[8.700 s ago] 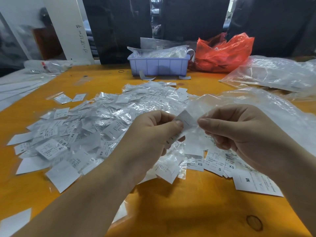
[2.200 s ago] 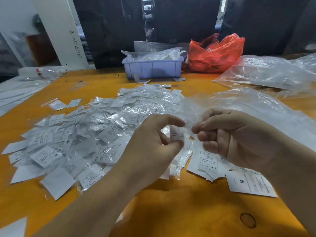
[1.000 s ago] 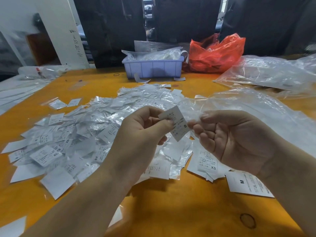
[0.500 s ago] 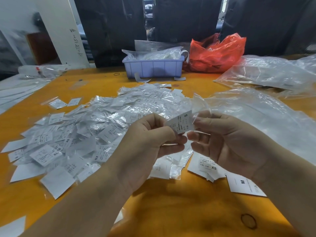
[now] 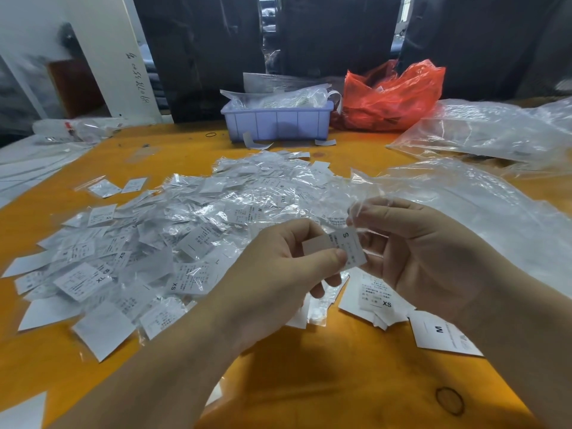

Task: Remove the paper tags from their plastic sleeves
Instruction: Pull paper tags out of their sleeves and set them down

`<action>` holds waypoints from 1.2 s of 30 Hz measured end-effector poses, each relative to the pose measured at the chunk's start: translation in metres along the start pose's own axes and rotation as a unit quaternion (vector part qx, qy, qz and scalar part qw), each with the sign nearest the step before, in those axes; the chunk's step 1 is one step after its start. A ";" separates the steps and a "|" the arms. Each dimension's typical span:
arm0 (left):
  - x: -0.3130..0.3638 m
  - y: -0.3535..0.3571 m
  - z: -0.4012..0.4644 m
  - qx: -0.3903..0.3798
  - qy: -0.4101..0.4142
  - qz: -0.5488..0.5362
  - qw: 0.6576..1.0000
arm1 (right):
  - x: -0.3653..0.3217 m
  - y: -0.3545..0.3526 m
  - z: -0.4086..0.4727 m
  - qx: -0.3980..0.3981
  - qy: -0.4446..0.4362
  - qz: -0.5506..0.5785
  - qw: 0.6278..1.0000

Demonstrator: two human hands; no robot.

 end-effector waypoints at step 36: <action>-0.002 -0.007 0.003 0.043 -0.015 -0.083 0.995 | 0.001 0.001 -0.002 0.007 0.015 -0.021 1.000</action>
Point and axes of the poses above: each hand's wrist, its own z-axis towards the middle knuckle, its own y-axis out of the palm, x = y × z, the point moved 3 cm from there along z, towards the middle knuckle, and after that the axes turned 12 degrees about -z, right-handed, at the moved point
